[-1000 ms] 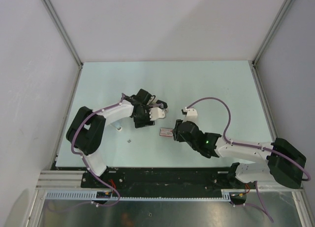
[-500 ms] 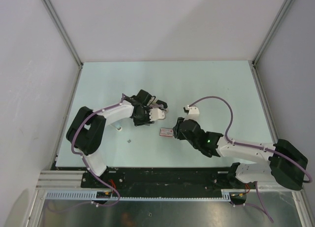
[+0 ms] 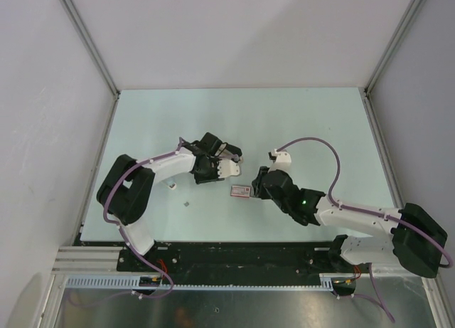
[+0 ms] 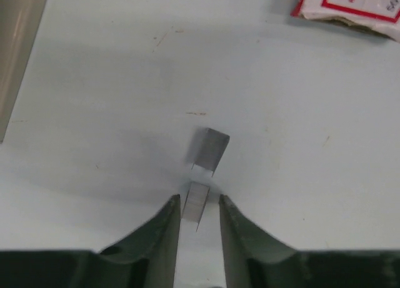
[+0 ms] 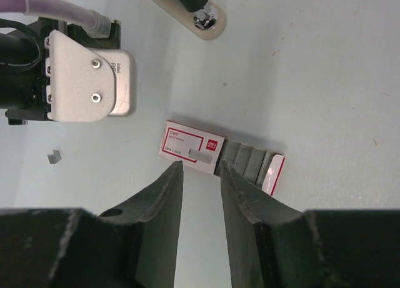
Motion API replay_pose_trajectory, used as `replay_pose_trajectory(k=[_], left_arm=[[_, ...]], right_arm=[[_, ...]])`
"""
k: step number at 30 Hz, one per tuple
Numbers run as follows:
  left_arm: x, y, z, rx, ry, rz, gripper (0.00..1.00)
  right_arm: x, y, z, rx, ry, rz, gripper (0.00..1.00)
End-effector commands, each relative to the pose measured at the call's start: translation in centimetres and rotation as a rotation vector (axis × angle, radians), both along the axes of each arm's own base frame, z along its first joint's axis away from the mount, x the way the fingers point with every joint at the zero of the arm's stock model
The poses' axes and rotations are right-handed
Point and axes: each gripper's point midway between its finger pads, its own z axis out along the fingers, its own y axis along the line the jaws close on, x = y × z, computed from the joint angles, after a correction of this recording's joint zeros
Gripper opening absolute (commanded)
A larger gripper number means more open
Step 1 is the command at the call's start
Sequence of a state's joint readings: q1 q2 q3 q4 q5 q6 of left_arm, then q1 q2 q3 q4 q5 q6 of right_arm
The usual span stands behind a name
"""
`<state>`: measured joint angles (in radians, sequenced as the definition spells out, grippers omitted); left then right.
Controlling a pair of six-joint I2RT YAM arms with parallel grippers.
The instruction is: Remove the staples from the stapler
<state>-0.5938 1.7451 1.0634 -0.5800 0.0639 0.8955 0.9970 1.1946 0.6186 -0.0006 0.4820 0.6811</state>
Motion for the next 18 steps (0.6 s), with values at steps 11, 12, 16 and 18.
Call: replay_pose_trajectory(k=[11,12,16,18], left_arm=[[0.4,0.2,1.7,-0.010,-0.061,0.042,0.01],[0.7,0.0,2.5,-0.026,-0.082,0.052,0.01],[2.0,-1.5,7.8,-0.151,-0.180,0.096,0.00],[2.2,-2.2,10.5,-0.221,-0.215,0.115,0.00]], right_arm=[[0.8,-0.8,2.6,0.048,-0.060,-0.023,0.34],[0.9,-0.8,3.0,0.056,-0.068,-0.021,0.34],[1.1,-1.1,4.8,0.096,-0.101,-0.012,0.35],[1.2,-1.3,5.5,0.110,-0.111,-0.011,0.35]])
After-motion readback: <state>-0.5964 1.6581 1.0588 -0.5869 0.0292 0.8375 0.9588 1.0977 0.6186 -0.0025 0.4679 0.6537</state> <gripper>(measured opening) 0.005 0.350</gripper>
